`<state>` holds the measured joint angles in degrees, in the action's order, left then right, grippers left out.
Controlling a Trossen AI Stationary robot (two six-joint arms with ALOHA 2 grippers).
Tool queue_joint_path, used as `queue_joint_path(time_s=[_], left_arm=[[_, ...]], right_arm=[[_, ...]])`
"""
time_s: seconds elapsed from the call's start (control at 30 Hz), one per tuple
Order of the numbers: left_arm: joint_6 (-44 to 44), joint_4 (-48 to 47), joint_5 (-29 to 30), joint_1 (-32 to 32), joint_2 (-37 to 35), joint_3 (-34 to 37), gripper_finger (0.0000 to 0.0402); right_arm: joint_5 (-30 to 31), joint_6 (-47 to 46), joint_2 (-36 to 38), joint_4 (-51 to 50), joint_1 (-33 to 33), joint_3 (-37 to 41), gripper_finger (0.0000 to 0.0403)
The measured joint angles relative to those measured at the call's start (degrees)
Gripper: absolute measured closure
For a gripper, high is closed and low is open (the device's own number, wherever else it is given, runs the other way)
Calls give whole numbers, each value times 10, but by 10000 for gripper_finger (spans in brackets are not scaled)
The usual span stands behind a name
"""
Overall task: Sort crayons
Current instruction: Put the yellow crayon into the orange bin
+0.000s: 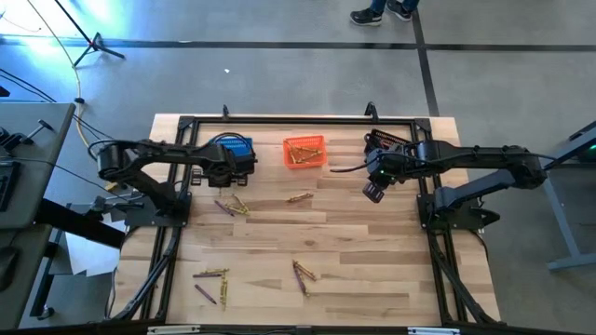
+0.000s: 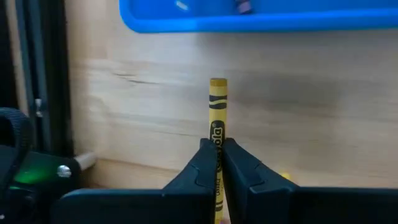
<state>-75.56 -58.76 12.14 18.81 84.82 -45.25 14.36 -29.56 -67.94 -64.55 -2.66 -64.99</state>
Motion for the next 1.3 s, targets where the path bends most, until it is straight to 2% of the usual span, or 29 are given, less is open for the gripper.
queue_joint_path(time_s=[0.1, 0.17, 0.27, 0.37, 0.5, 0.6, 0.7, 0.87, 1.07, 1.2, 1.3], left_arm=[[-5, 19, -7, -12, -33, -2, 400], [21, 71, -12, -26, -57, -12, 400], [80, 217, -8, -48, -84, -27, 401], [169, 406, 37, -63, -89, -40, 401], [296, 613, 104, -55, -65, -59, 401], [396, 712, 114, -41, -36, -79, 401], [479, 727, 115, -28, 3, -103, 401], [533, 720, 113, -9, 68, -124, 392], [534, 719, 101, 16, 128, -125, 365], [504, 720, 36, 24, 154, -125, 351], [503, 719, 19, 23, 169, -125, 345]], right_arm=[[0, 0, 0, -1, 0, 0, 330], [0, 0, 0, -2, 0, 0, 330], [0, 0, 0, -5, 0, 0, 330], [0, 1, 0, -6, 0, 0, 330], [0, 12, 0, -6, 0, 0, 330], [-7, 16, 0, -7, 0, 0, 330], [-8, 18, 0, -8, 0, 0, 330], [-8, 26, 0, -8, 0, 0, 330], [2, 23, 0, -8, -4, 0, 330], [5, 11, 0, -8, -23, 0, 330], [5, 11, 0, -8, -40, 0, 330]])
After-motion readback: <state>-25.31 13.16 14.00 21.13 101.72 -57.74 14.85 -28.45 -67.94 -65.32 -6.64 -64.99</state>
